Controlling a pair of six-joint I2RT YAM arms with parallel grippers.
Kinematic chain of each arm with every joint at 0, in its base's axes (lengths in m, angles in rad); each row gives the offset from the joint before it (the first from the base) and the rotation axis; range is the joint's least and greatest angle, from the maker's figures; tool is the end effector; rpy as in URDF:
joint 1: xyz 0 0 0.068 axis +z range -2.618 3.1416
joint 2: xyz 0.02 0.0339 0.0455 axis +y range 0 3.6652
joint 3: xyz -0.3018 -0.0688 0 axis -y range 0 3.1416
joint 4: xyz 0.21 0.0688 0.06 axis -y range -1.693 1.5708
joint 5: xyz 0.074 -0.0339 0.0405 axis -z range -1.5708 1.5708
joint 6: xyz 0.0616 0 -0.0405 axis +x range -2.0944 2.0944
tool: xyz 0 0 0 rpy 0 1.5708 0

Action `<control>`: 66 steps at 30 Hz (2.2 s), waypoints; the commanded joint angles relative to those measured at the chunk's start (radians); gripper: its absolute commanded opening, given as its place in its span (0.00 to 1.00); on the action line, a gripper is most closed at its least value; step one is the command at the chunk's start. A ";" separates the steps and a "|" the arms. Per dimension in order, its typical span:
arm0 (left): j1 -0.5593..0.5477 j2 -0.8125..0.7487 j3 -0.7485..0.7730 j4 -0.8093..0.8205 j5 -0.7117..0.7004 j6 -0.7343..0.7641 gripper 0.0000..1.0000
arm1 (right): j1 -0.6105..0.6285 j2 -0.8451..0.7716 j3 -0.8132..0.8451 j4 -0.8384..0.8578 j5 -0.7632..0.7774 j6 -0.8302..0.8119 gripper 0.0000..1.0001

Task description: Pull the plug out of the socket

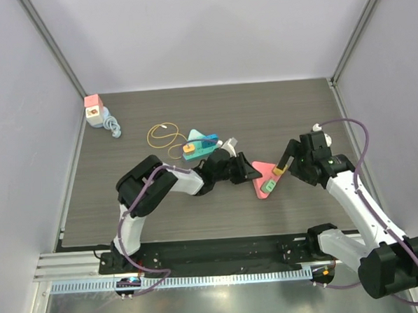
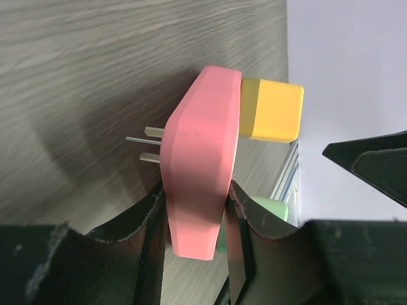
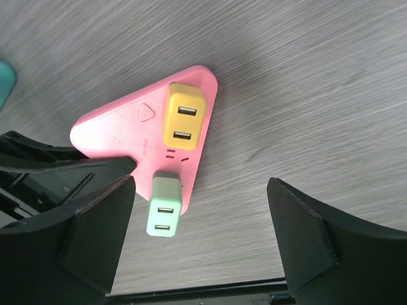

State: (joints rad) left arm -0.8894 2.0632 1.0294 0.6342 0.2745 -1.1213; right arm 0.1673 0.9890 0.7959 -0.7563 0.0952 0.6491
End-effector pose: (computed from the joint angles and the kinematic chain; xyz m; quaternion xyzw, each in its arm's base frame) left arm 0.2670 -0.3557 0.1778 -0.0204 0.8288 -0.5234 0.1971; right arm 0.1494 0.0193 0.2742 0.2410 0.9201 0.0796 0.2983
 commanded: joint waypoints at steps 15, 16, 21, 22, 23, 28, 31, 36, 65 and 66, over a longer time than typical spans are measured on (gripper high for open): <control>-0.028 -0.087 -0.327 0.240 -0.297 -0.055 0.00 | 0.198 0.076 -0.067 0.239 0.011 0.132 0.87; -0.032 -0.092 -0.334 0.248 -0.310 -0.051 0.00 | 0.198 0.082 -0.070 0.258 0.012 0.130 0.86; -0.042 -0.103 -0.347 0.252 -0.337 -0.041 0.00 | 0.198 0.129 -0.067 0.301 0.018 0.141 0.80; -0.042 -0.104 -0.348 0.252 -0.339 -0.041 0.00 | 0.198 0.138 -0.064 0.317 0.011 0.139 0.80; -0.043 -0.103 -0.350 0.252 -0.342 -0.041 0.00 | 0.198 0.163 -0.055 0.322 0.005 0.139 0.78; -0.049 -0.115 -0.361 0.252 -0.371 -0.029 0.00 | 0.199 0.208 -0.049 0.347 -0.018 0.155 0.71; -0.056 -0.117 -0.361 0.252 -0.379 -0.025 0.00 | 0.198 0.214 -0.064 0.373 -0.029 0.172 0.68; -0.057 -0.117 -0.362 0.252 -0.385 -0.025 0.00 | 0.198 0.240 -0.069 0.397 -0.043 0.179 0.63; -0.066 -0.126 -0.365 0.239 -0.413 -0.018 0.00 | 0.196 0.342 -0.064 0.453 -0.048 0.169 0.49; -0.066 -0.121 -0.358 0.239 -0.409 -0.018 0.00 | 0.198 0.346 -0.060 0.453 -0.042 0.161 0.48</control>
State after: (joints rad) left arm -0.9573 1.9415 0.6853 0.9638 -0.0879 -1.2121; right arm 0.3603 1.3190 0.6975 -0.3321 0.0311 0.8230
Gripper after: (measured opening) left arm 0.365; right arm 0.486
